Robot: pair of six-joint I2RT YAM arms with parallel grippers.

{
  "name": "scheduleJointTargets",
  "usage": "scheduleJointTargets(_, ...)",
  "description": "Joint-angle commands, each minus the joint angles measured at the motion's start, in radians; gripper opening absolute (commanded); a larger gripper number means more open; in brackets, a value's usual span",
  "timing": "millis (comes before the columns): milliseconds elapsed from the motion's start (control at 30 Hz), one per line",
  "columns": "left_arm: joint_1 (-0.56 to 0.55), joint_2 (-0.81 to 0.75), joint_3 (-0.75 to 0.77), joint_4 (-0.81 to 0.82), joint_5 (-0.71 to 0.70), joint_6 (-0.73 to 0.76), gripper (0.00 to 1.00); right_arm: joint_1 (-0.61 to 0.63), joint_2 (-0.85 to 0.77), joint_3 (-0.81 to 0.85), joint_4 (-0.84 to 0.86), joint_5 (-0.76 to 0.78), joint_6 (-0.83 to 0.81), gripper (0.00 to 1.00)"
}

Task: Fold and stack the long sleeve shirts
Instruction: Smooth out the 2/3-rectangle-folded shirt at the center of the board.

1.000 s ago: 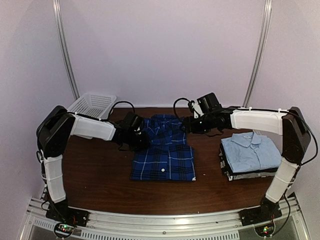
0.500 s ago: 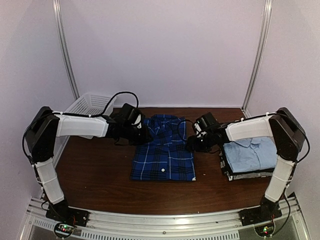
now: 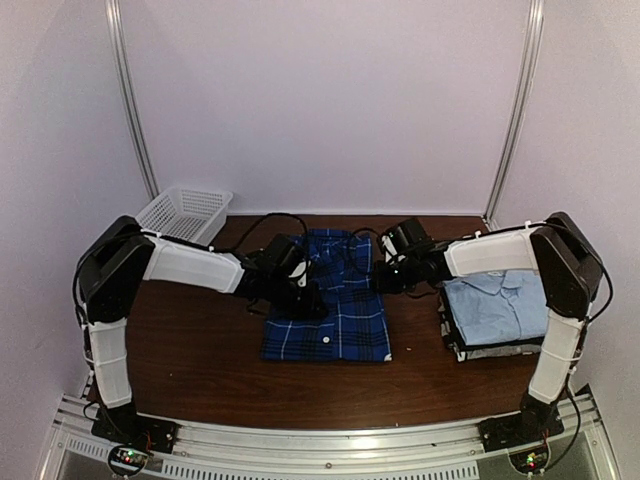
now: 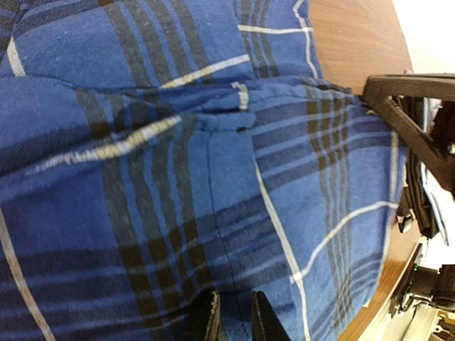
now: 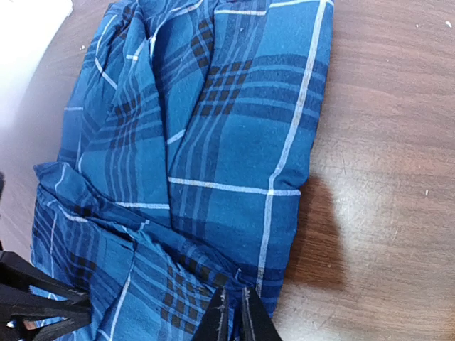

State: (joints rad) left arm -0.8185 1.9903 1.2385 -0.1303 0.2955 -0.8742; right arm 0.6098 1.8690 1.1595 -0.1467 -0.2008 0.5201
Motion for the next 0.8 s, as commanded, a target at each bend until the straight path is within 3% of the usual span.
scheduleJointTargets(0, 0.025, 0.072, 0.059, 0.014, -0.005, 0.003, 0.18, -0.007, 0.035, 0.029, 0.026, 0.031, -0.014, 0.09)
scheduleJointTargets(133, 0.046, 0.108, 0.071, -0.005, -0.011, 0.01, 0.17, -0.012, 0.053, 0.029, 0.006, 0.081, -0.013, 0.19)
scheduleJointTargets(233, 0.052, 0.109, 0.067, -0.01, -0.017, 0.018, 0.17, -0.012, 0.022, 0.027, -0.041, 0.152, -0.024, 0.41)
scheduleJointTargets(367, 0.067, 0.097, 0.063, -0.012, -0.014, 0.023, 0.18, -0.013, -0.044, 0.025, -0.108, 0.228, -0.036, 0.52)
scheduleJointTargets(567, 0.111, 0.02, 0.044, 0.004, -0.034, 0.058, 0.2, 0.036, -0.15, -0.005, -0.143, 0.224, -0.01, 0.58)
scheduleJointTargets(767, 0.218, -0.001, 0.01, 0.017, 0.019, 0.113, 0.2, 0.168, -0.137, 0.017, -0.126, 0.203, 0.037, 0.61)
